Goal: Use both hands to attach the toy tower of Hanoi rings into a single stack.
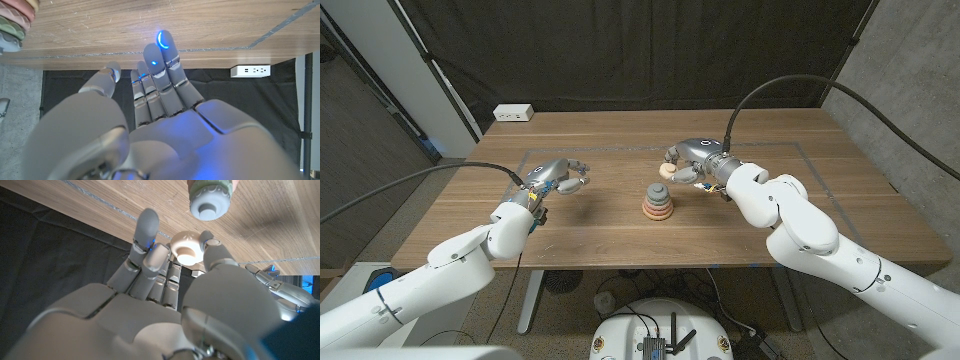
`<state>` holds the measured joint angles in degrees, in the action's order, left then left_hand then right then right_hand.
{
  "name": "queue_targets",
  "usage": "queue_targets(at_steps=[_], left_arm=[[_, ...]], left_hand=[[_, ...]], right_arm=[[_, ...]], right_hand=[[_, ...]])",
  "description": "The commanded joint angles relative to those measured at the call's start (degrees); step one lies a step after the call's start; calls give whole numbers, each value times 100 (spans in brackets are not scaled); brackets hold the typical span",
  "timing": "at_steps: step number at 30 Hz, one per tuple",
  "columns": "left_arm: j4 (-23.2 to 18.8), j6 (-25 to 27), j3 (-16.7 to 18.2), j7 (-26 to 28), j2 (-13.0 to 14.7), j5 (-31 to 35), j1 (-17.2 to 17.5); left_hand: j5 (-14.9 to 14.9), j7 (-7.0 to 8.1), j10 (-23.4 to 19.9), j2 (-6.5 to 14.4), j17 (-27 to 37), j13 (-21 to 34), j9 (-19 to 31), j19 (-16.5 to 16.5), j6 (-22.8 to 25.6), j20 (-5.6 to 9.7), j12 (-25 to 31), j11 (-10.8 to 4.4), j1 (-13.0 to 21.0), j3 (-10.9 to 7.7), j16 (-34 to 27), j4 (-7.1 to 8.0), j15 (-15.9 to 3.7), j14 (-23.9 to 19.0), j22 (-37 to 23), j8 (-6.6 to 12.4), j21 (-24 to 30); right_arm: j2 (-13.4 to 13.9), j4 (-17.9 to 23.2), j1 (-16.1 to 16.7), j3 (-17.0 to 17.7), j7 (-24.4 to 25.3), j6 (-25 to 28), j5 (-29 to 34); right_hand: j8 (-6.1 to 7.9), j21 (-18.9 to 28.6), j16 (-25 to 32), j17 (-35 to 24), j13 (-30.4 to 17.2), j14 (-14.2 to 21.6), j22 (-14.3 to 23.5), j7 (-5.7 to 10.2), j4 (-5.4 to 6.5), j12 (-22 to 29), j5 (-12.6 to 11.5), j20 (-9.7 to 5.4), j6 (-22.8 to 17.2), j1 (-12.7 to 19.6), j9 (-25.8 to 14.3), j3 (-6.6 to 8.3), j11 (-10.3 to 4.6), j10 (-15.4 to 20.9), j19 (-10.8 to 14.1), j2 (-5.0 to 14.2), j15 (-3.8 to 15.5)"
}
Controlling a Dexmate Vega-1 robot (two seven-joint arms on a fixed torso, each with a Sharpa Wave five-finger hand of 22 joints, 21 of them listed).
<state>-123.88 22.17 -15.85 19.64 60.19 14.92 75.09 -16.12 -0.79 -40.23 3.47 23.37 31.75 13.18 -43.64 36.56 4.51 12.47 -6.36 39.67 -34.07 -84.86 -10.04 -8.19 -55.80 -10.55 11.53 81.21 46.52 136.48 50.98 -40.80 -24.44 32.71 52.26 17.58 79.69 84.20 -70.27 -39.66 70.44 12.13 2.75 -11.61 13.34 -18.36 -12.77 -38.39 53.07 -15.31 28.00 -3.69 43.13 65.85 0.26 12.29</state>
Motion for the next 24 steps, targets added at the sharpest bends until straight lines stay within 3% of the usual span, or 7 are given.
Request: queue_targets(at_steps=[1,24], left_arm=[[15,-46,57,-10,35,-31,64],[-110,31,275,92,51,-33,353]], left_hand=[[5,15,-15,-36,21,22,23,-38,11,620,1,-17,-19,-53,-31,-3,-432,-54,-15,9,38],[9,17,-14,-45,1,19,27,-28,40,620,-12,-20,-27,-81,-28,0,-431,-46,-14,16,69]], right_arm=[[-278,-192,-203,-113,-335,-311,201],[-656,-567,-457,-288,-891,-445,507]], right_hand=[[23,26,49,-18,-27,-14,6,53,227,9,-35,5,-104,269,-20,261,-353,369,25,328,14],[5,47,66,14,-60,-90,-8,43,231,-20,-28,4,-126,250,-16,294,-358,419,6,359,16]])
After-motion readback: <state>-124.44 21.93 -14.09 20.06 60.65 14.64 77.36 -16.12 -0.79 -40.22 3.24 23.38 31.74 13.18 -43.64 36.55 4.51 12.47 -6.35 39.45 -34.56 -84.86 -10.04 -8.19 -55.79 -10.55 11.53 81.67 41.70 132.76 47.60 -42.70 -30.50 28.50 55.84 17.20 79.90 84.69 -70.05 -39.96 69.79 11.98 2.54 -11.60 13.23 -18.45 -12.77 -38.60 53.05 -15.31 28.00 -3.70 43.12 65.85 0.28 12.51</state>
